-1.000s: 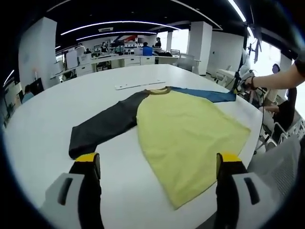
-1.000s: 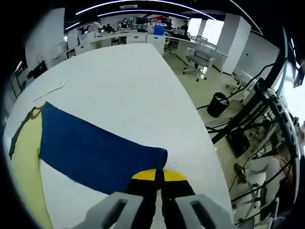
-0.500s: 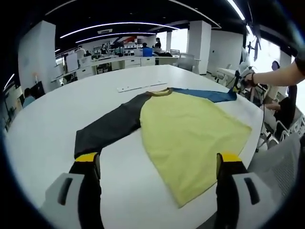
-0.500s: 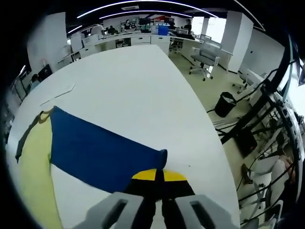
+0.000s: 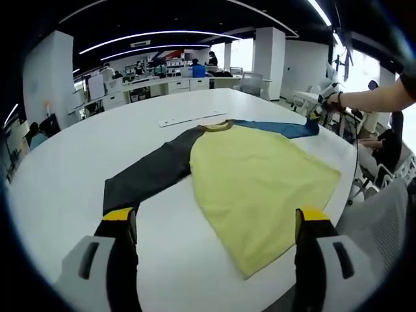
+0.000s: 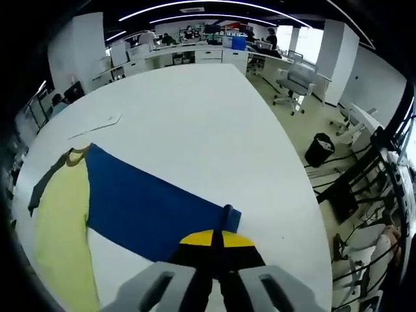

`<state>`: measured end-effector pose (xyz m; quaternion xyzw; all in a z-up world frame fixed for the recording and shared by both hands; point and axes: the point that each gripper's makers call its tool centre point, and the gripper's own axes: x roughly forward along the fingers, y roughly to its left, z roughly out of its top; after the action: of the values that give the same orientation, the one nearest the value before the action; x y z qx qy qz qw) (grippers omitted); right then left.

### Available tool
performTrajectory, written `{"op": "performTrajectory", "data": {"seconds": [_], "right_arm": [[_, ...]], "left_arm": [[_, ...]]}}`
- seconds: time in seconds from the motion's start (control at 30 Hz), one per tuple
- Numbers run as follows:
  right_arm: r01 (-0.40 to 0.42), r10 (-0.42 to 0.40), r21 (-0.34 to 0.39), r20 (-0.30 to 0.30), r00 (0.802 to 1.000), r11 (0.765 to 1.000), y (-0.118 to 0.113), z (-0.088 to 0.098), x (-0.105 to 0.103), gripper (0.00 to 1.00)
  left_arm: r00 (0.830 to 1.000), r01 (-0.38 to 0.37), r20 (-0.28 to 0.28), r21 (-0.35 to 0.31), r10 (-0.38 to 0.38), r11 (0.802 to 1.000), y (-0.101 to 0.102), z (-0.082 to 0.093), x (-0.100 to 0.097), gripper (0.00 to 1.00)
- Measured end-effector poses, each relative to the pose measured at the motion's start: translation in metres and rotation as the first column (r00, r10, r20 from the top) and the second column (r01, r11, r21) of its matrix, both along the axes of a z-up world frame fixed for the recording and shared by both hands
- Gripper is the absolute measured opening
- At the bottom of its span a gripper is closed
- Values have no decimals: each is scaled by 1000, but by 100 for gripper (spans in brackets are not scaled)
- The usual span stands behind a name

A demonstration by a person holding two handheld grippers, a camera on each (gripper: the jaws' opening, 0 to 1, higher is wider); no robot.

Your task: Fold the garment on the visible template until the final outline fits inside the template.

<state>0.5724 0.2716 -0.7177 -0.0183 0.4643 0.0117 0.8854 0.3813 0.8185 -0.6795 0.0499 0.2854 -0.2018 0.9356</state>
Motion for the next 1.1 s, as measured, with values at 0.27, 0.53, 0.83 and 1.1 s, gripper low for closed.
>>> {"op": "performTrajectory", "data": {"seconds": [0.27,0.53,0.83,1.1], "right_arm": [[-40,40,41,6,999,998,26,7,14,0],[-89,89,49,4,996,995,51,12,23,0],[-157,156,54,8,988,986,85,19,36,0],[-202,202,63,-2,979,977,108,20,42,0]], "left_arm": [[1000,2,-13,6,-2,1000,3,-2,-5,99],[1000,16,-20,-8,-17,1000,0,2,-7,99],[999,29,-13,-7,-29,1000,-2,4,-7,99],[999,27,-19,-3,-27,1000,1,3,-10,99]]}}
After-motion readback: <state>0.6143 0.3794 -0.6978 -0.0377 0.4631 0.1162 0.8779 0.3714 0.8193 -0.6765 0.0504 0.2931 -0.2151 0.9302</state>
